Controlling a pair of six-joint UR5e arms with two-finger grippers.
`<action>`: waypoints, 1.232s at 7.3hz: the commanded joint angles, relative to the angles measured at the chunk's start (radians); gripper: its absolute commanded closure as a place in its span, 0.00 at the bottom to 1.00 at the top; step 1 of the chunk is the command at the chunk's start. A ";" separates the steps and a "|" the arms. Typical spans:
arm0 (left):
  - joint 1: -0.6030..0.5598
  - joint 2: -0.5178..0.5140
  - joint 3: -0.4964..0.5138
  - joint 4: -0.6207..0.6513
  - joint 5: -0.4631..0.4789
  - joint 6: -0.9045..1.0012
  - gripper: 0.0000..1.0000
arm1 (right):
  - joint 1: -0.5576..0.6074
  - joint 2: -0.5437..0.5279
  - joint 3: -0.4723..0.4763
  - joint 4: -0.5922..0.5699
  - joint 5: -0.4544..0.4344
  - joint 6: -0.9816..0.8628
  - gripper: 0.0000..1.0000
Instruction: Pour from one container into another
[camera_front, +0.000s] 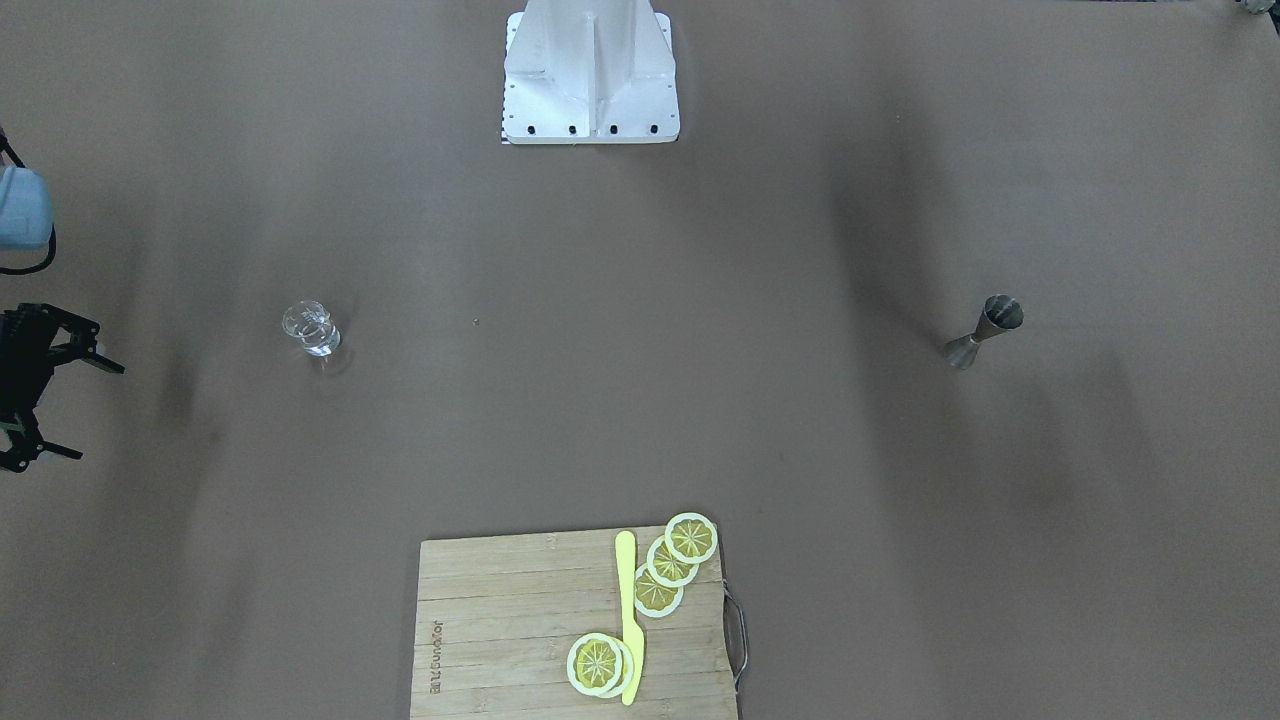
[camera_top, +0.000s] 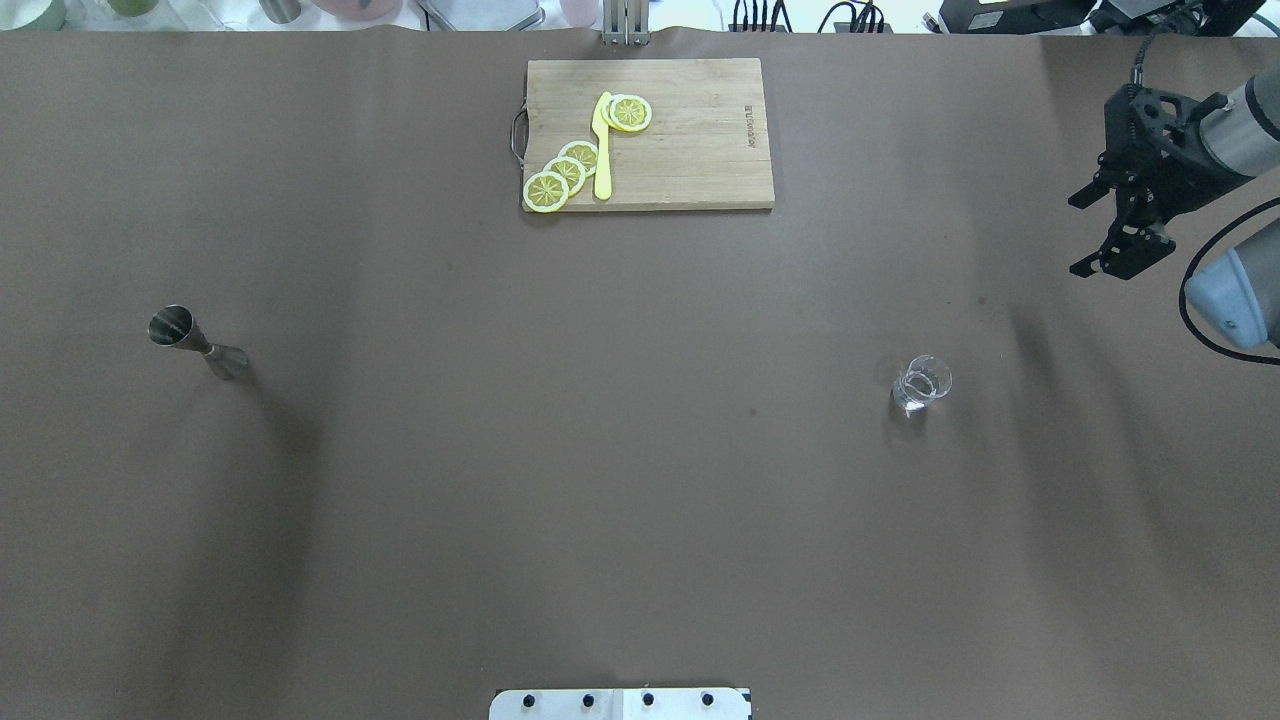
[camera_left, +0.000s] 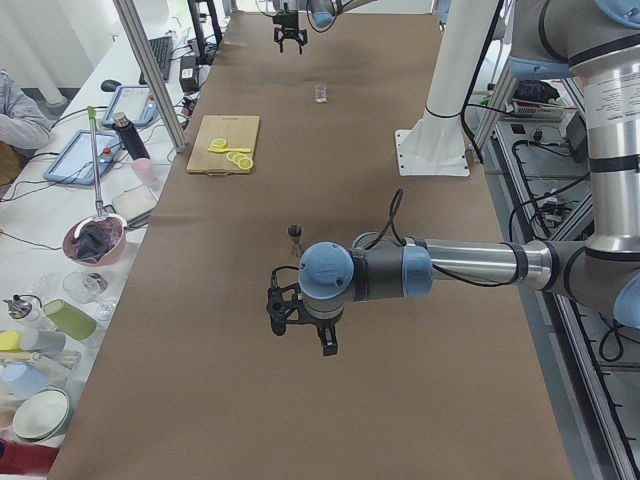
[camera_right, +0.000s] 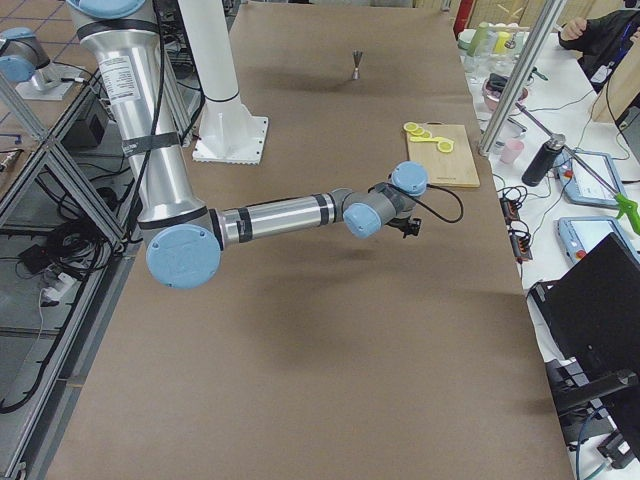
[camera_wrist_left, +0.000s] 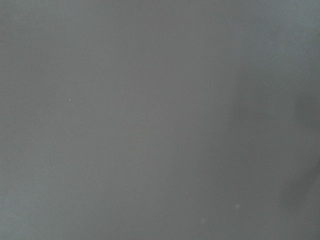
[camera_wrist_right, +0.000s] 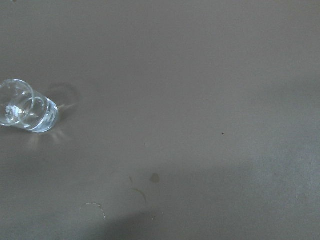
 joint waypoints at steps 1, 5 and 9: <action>0.006 0.000 -0.003 -0.005 -0.033 -0.002 0.02 | -0.020 -0.001 0.006 0.060 0.017 0.042 0.00; 0.009 -0.020 -0.001 -0.015 -0.099 -0.002 0.02 | -0.138 -0.088 0.011 0.472 0.000 0.290 0.00; 0.020 -0.063 -0.001 -0.053 -0.099 -0.002 0.02 | -0.193 -0.182 0.006 0.715 0.008 0.297 0.00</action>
